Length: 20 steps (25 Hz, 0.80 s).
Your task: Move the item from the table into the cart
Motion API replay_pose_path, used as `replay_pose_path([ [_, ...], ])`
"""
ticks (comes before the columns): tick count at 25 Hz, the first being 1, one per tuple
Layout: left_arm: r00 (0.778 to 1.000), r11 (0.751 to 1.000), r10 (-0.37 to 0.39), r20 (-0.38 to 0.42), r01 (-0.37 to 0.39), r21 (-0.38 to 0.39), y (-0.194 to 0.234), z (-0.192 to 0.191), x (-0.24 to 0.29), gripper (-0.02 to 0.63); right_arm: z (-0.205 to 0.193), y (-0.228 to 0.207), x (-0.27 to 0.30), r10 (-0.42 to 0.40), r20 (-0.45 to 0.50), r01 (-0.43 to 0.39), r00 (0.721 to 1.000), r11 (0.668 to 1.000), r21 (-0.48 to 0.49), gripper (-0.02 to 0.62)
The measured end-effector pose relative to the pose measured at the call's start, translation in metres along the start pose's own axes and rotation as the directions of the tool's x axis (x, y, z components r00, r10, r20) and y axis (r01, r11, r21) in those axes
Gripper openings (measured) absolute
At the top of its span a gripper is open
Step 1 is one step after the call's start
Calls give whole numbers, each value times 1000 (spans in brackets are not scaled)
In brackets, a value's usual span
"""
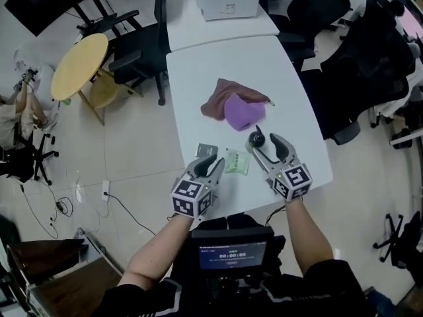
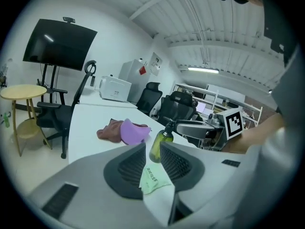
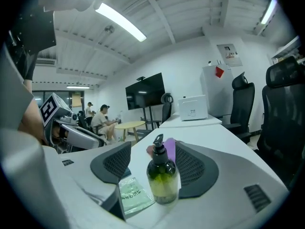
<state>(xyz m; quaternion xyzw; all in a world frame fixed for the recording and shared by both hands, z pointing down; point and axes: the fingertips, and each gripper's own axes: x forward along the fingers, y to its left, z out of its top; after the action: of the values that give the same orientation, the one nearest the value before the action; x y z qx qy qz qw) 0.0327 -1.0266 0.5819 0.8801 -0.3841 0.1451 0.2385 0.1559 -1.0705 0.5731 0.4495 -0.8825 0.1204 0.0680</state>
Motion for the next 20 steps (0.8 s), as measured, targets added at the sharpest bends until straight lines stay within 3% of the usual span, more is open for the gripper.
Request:
replay_pose_path([
  [5,998,998,61,28,-61,17,8,-7,40,106,-28,-35,23,-29,-41,30,999,1000,5,273],
  [9,996,996,87,9,-87,-1,21,-14,61,106,-32,-45,40,-5,-33,4,999,1000,-31,293],
  [16,996,996,88,-13,-89,-20,32,-31,78,106,-43,-47,72,-6,-94,-7,996,990,-144,293],
  [20,997,996,80,-11,-80,-28,30,-39,78,106,-36,-48,77,-2,-50,-6,999,986,-165,293],
])
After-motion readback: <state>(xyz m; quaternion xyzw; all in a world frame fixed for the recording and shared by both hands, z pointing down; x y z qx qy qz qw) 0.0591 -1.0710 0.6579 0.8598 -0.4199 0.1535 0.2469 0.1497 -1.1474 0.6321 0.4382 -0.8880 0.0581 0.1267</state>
